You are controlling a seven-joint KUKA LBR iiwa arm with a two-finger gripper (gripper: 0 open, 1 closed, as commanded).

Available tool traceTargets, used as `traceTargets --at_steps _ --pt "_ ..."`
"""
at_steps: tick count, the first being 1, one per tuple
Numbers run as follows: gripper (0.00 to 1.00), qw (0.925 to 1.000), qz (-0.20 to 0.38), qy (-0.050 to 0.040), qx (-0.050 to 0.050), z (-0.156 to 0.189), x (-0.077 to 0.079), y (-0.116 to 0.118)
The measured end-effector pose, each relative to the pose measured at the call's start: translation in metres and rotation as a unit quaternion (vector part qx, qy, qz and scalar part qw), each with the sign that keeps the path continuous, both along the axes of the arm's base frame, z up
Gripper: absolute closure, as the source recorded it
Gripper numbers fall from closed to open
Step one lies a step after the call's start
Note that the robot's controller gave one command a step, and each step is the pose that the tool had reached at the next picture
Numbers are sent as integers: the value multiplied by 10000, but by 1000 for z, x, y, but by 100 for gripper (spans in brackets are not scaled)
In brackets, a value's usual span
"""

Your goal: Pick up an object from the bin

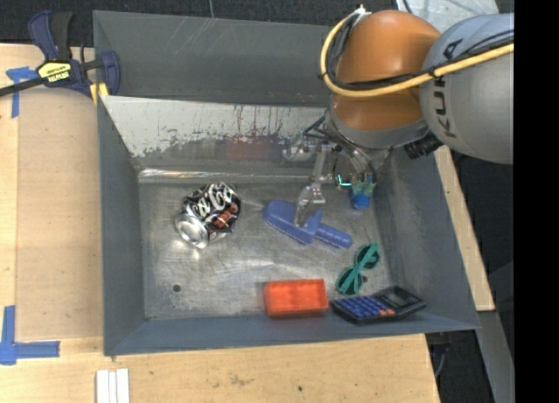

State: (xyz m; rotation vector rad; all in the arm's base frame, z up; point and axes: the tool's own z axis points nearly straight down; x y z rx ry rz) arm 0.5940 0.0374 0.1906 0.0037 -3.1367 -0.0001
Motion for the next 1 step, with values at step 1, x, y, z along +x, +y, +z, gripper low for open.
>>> traceTargets --at_steps 1 --pt "100 10000 -7 -44 2 5 2 0"
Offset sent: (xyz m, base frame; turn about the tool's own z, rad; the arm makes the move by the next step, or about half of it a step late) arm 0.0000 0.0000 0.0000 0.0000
